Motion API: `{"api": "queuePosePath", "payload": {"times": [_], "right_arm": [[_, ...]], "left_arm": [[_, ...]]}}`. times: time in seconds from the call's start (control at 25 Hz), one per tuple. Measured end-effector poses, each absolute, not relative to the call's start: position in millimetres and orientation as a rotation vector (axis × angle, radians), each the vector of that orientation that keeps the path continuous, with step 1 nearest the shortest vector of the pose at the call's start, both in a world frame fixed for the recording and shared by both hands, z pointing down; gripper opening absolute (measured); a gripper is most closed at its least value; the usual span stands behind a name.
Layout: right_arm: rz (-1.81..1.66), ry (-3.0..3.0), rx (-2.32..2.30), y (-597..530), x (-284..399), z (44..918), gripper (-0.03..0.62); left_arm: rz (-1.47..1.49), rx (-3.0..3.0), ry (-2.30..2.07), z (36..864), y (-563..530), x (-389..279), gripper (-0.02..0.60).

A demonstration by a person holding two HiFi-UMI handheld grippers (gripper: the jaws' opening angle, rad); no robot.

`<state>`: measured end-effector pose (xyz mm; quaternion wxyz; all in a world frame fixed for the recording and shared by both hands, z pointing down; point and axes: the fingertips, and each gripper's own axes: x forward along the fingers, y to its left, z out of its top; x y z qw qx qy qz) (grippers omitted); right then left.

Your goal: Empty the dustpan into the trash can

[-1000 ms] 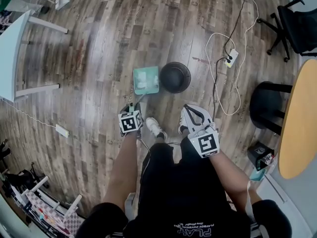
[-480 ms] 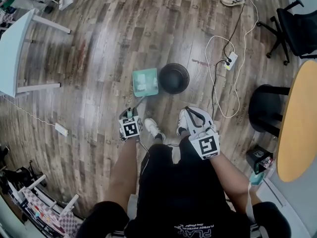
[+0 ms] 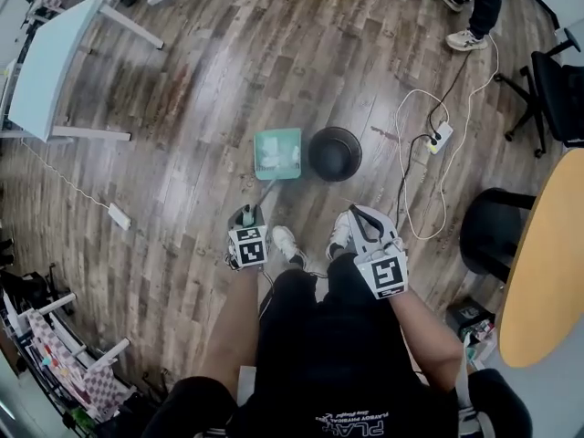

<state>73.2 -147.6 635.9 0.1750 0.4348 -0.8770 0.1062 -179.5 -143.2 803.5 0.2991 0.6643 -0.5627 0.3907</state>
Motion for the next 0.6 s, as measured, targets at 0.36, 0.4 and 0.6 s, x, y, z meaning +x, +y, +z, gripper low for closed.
{"api": "queuePosePath", "payload": {"times": [0.36, 0.4, 0.6], "right_arm": [[0.240, -2.436, 1.383, -125, 75, 610, 0.023], [0.231, -2.427, 1.406, -120, 74, 606, 0.023], [0.208, -2.345, 1.594, -92, 79, 590, 0.023]], "left_arm": [[1.033, 1.868, -1.532, 740, -105, -201, 0.097], [1.033, 1.894, -1.531, 733, -98, -202, 0.097], [1.116, 2.074, -1.490, 705, -71, -213, 0.097]]}}
